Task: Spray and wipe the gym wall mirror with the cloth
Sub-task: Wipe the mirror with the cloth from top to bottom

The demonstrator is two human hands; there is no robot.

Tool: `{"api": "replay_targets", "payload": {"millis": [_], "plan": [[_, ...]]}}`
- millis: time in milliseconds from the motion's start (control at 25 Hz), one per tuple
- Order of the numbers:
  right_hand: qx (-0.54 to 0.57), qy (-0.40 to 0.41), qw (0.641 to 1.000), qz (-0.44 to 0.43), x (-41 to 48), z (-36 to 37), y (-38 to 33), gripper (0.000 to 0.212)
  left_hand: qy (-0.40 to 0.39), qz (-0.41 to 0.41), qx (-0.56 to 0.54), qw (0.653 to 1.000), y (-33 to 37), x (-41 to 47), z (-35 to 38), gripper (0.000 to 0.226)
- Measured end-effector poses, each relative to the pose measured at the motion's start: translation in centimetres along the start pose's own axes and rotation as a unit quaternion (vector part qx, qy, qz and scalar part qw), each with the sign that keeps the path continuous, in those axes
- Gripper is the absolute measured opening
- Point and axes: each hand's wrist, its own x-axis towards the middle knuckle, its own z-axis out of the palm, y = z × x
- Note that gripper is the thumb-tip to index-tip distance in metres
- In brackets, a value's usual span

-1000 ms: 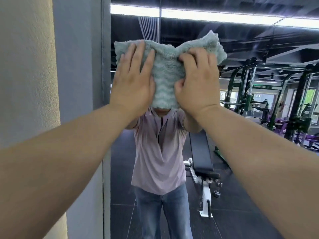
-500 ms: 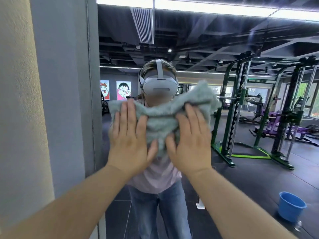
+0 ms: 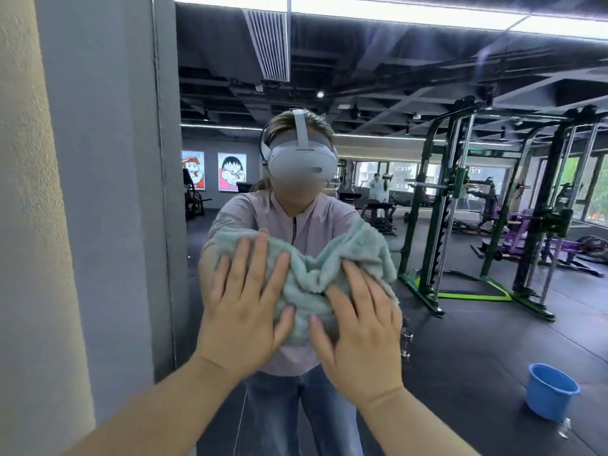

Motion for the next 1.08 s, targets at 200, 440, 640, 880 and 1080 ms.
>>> {"api": "replay_targets", "payload": {"millis": [200,440,640,880,1080], "plan": [[-0.005,0.045,0.999,0.023,11.5,-0.9,0.4,0.047,0.031,-0.098,-0.010,0.995,-3.2,9.5,-2.2,0.078],[-0.006,0.013,0.999,0.033,4.4,0.7,0.0,0.047,0.013,-0.084,0.000,0.996,-1.3,4.7,-0.9,0.080],[-0.010,-0.069,0.997,-0.024,-2.5,0.6,0.6,0.051,-0.061,-0.053,0.030,0.996,0.8,-3.3,-0.1,0.076],[0.015,0.005,1.000,0.022,9.5,0.5,-1.2,0.055,0.005,-0.170,-0.013,0.985,-3.2,8.0,-2.2,0.077],[0.003,0.019,1.000,-0.009,-3.4,3.8,-1.8,0.051,-0.004,-0.152,-0.016,0.988,0.3,-4.0,1.1,0.079]]}}
